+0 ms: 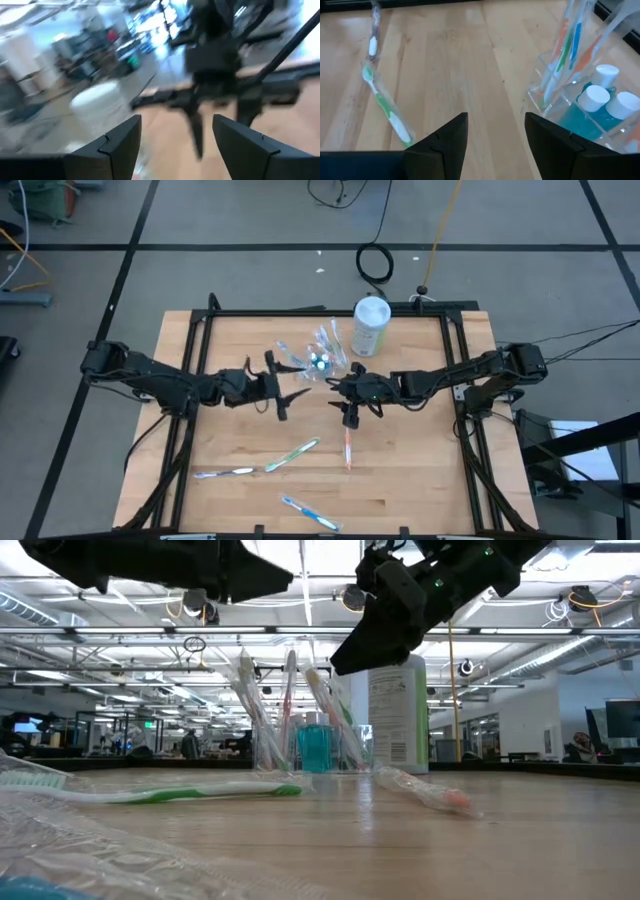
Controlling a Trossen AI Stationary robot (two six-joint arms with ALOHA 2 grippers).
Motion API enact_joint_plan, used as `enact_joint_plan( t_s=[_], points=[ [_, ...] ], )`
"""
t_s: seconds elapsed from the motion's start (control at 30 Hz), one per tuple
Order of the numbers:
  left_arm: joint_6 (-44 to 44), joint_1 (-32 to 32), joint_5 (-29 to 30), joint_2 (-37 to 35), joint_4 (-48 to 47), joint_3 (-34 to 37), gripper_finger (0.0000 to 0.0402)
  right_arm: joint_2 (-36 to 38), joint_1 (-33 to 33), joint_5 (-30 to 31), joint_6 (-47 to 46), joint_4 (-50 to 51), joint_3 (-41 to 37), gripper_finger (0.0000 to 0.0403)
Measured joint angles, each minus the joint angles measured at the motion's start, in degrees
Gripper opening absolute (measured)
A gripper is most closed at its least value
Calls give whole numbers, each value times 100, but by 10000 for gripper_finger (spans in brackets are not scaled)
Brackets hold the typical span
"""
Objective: Pick & Place toothbrushing station
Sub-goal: Adjust the toothbrushes in the transparent organizer
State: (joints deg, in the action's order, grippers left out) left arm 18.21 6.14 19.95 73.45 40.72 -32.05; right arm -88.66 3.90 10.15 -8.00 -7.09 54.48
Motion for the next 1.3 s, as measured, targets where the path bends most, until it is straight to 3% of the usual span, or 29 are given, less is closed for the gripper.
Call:
enact_joint_plan(
  t_s=[0.17,0.37,0.6,1.0,1.1,1.3],
  points=[
    [-524,-383,-651,8,146,-4,250,0,-2,-348,-338,79,0,188],
    [-398,-861,-630,288,81,-197,250,0,-2,-1042,-460,365,0,189],
    [-785,-1279,391,477,-2774,-1475,250,0,-2,-1047,-440,532,0,188],
    [-1129,-1666,491,570,-3041,-1648,249,0,-4,-1034,-438,610,0,188],
    [-1244,-1708,339,570,-3136,-1648,228,0,-4,-1032,-438,610,0,189],
    [-1197,-1753,121,570,-3242,-1648,140,0,-4,-1032,-438,610,0,187]
  ],
)
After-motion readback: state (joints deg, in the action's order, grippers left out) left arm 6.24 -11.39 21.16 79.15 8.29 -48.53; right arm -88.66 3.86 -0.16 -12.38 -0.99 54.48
